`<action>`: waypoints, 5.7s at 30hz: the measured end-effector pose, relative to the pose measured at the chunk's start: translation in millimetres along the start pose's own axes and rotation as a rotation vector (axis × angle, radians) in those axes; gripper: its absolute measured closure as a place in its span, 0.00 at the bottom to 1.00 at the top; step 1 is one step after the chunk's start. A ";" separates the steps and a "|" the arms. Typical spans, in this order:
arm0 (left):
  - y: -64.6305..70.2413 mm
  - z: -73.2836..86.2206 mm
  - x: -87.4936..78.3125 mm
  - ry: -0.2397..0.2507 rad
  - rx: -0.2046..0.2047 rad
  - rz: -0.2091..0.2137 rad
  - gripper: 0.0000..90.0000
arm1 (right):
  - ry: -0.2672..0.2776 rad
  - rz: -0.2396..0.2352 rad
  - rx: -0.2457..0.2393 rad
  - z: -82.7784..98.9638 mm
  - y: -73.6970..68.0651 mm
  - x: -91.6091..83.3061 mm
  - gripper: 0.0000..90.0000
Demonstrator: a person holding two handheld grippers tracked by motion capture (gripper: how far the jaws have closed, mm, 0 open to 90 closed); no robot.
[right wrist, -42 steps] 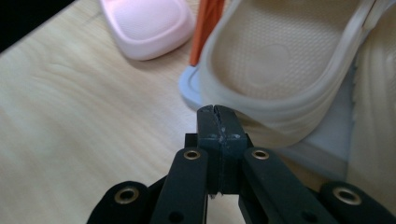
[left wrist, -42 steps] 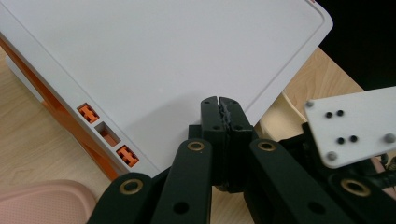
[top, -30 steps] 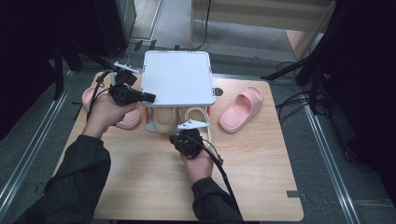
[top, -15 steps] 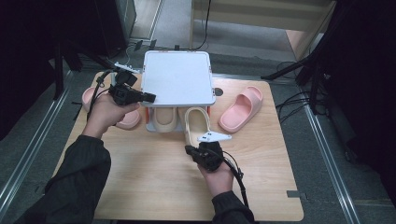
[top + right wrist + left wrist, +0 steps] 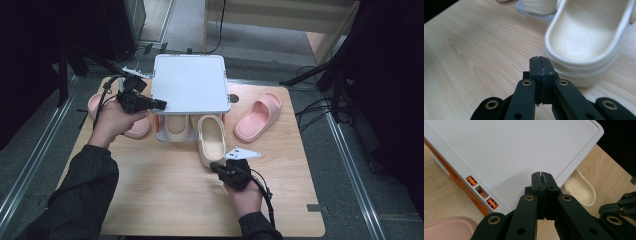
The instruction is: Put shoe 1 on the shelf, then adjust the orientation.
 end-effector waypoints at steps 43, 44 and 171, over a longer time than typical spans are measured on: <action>-0.6 0.0 -0.6 0.007 -0.006 0.003 0.97 | 0.039 0.054 0.083 -46.8 45.5 66.0 1.00; -0.8 -0.4 -0.9 0.005 -0.015 0.008 0.94 | 0.044 0.047 0.079 -46.4 44.6 61.9 1.00; -149.7 146.3 -67.0 0.031 -0.398 -0.420 0.80 | -0.001 -0.141 -0.020 -24.4 47.4 -25.1 0.57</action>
Point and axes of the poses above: each handheld gripper's, and its own axes: x roughly forward along the jaws, z roughly out of its underside, y roughly to its right, the point moved 1 cm from there along x, roughly forward along the jaws, and after that the axes turned 6 degrees about y, right-handed, at the moved point
